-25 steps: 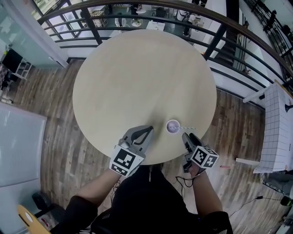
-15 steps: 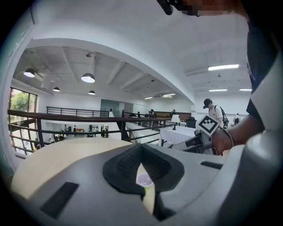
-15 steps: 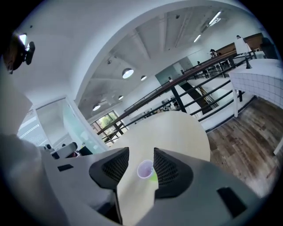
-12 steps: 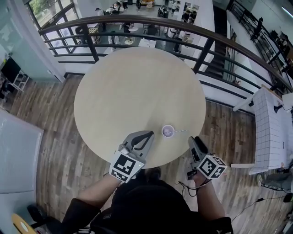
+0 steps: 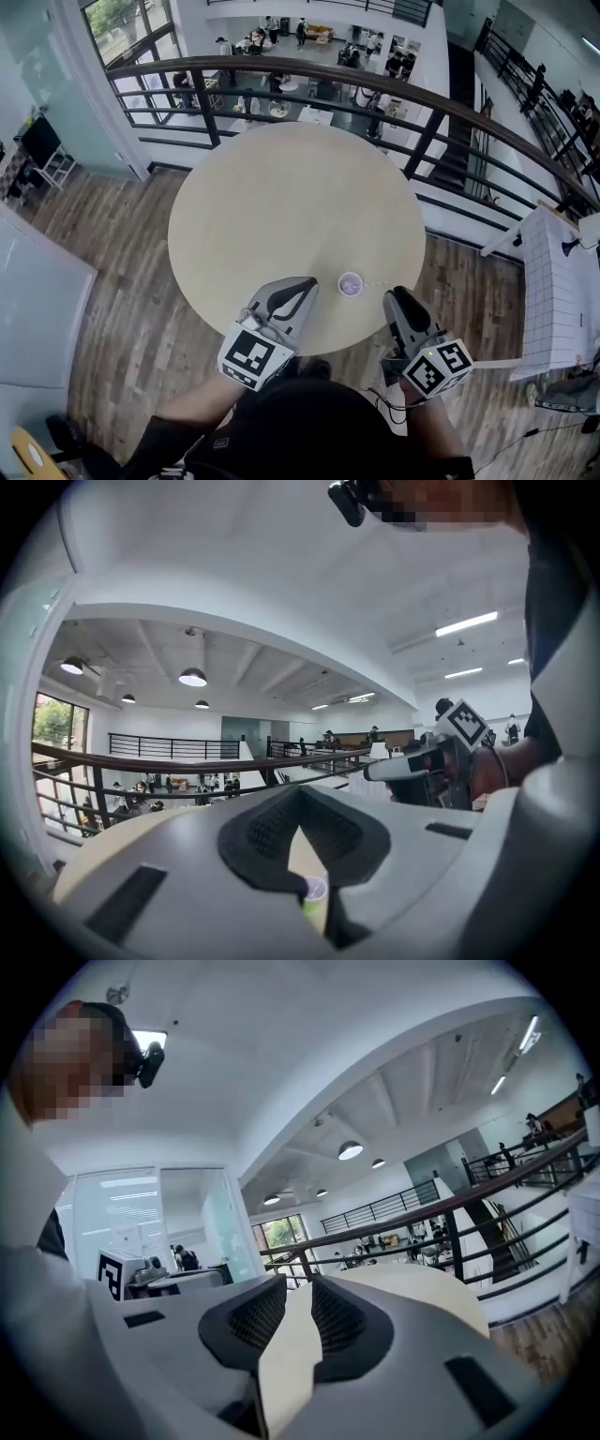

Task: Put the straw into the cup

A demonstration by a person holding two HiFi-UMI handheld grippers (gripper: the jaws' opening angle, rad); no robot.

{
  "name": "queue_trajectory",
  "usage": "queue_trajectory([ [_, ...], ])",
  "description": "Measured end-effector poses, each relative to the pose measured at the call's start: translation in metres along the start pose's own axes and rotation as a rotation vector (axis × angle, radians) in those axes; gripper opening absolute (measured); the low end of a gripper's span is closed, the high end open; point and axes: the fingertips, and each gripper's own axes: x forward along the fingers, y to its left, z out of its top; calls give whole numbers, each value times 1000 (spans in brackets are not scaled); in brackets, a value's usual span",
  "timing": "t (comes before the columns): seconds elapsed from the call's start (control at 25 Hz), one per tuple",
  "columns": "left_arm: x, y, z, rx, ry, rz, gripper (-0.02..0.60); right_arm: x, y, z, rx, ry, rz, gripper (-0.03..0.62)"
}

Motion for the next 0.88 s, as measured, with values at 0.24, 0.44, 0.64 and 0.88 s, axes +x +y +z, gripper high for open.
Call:
queue_trajectory([
  [0.24, -11, 1, 15, 74, -62, 22, 6, 0, 23, 12, -73, -27, 50, 44],
  [0.44, -12, 8, 14, 43, -86, 45, 6, 3, 25, 13, -79, -54, 74, 27],
  [0.64, -13, 16, 8, 8, -65, 71, 6, 5, 24, 11, -93, -60, 85, 21],
  [0.88, -12, 23, 8, 9, -68, 81, 6, 10, 28, 13, -125, -66, 86, 20],
])
